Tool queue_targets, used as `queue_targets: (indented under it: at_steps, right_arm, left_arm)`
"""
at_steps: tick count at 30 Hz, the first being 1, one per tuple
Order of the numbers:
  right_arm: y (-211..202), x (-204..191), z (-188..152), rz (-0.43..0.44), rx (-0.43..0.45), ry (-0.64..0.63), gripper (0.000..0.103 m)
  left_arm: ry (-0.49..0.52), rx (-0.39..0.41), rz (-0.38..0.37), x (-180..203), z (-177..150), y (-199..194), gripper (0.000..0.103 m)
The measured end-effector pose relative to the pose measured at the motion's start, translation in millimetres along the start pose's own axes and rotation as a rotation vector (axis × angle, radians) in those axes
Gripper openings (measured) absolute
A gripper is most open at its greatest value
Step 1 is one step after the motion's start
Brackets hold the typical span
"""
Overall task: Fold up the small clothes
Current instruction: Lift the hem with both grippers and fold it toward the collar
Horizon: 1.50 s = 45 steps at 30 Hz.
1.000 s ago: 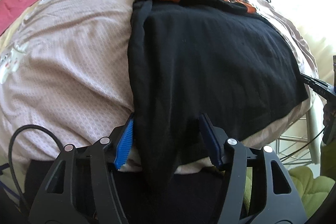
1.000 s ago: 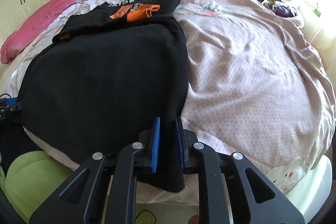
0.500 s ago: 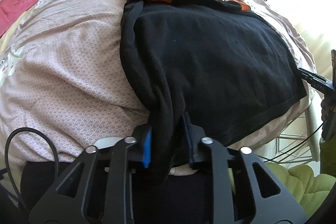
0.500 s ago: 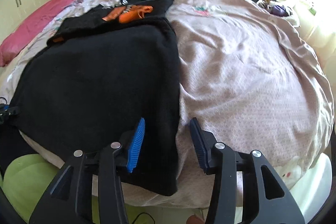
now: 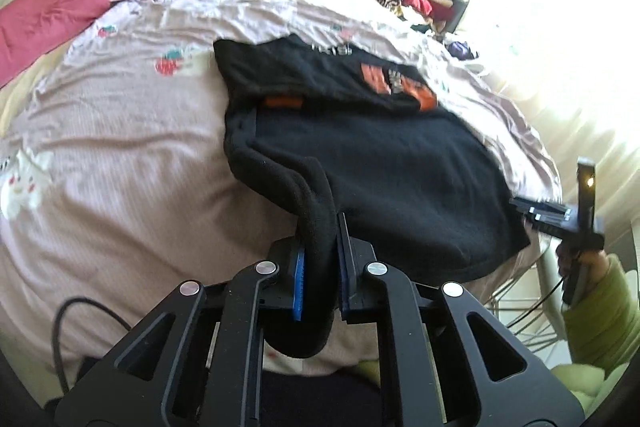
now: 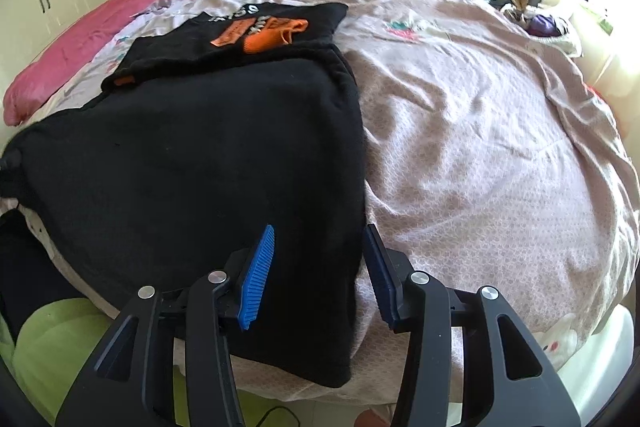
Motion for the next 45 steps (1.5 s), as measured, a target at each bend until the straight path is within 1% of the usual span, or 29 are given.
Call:
queue_targets:
  at_steps: [7, 9, 11, 14, 19, 24, 29, 36, 38, 41, 45]
  right_arm:
    - [12, -3, -1, 0.055, -0.02, 0.036, 0.045]
    - [15, -4, 0, 0.063, -0.023, 0.048, 0.042]
    - [12, -6, 4, 0.085, -0.008, 0.053, 0.009]
    - [0, -10, 15, 0.091, 0.024, 0.027, 0.008]
    - [-26, -6, 42, 0.106, 0.124, 0.028, 0.008]
    - [-46, 7, 84, 0.12, 0.231, 0.068, 0.008]
    - [-53, 11, 127, 0.122, 0.303, 0.091, 0.008]
    - [-39, 13, 172, 0.106, 0.312, 0.093, 0.008]
    - [-32, 12, 181, 0.111, 0.309, 0.097, 0.008]
    - [-21, 12, 195, 0.094, 0.314, 0.084, 0.008]
    - [-3, 16, 208, 0.087, 0.304, 0.102, 0.008]
  left_arm:
    - [-0.012, 0.031, 0.0, -3, 27, -2, 0.006]
    - [-0.01, 0.035, -0.001, -2, 31, -3, 0.006]
    - [-0.002, 0.036, 0.001, 0, 35, -2, 0.006]
    - [0.007, 0.041, 0.004, -1, 40, 1, 0.006]
    - [-0.009, 0.054, 0.001, -8, 53, 3, 0.006]
    - [-0.03, 0.076, 0.003, -18, 69, 1, 0.006]
    - [-0.043, 0.084, 0.022, -27, 85, 6, 0.006]
    - [-0.076, 0.096, 0.028, -39, 110, 17, 0.006]
    - [-0.086, 0.111, 0.031, -42, 118, 21, 0.006]
    - [-0.097, 0.12, 0.032, -45, 127, 27, 0.006]
    - [-0.096, 0.128, 0.053, -50, 139, 40, 0.006]
Point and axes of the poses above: each gripper's, at about its wrist camera, not at the fingertips, and y roughly the way its jaws point, x to its right, z to its top, the point moved 8 cm from there along y, roughly the way its jaws point, and after that the axes turned 2 degrees about -y, right-handed, at the moved point
